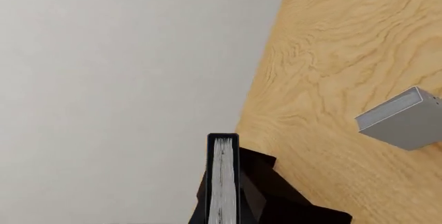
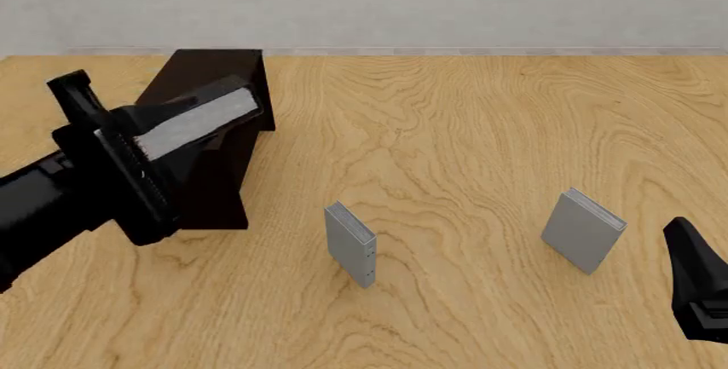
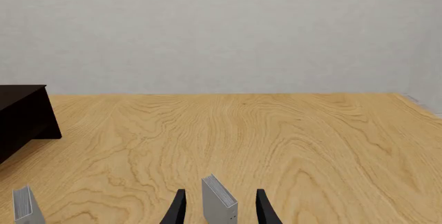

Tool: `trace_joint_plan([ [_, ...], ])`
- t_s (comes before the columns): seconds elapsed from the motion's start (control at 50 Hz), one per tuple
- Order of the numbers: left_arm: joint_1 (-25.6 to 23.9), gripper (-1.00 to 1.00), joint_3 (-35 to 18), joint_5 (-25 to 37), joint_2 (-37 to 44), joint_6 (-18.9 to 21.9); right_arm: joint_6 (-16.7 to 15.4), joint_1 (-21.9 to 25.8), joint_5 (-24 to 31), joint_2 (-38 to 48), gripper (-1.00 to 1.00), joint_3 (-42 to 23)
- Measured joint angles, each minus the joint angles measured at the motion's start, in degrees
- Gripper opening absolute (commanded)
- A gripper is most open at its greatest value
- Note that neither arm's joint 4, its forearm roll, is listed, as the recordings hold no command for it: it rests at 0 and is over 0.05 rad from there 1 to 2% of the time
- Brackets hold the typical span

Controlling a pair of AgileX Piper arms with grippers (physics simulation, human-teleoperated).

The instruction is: Pick up the book in the middle and place it on the cabinet shelf.

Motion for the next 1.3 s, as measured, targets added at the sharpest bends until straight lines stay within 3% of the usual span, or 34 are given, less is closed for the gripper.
trace_joint_plan([
  [0.48, 2.39, -1.00, -2.60, -10.73, 11.22, 5.27, 0.00, 0.00, 0.00, 0.00, 1.00, 0.00],
  [1.3, 11.72, -1.00, -10.83, -16.51, 25.09, 11.26, 0.00, 0.00, 0.00, 0.00, 1.00, 0.00],
])
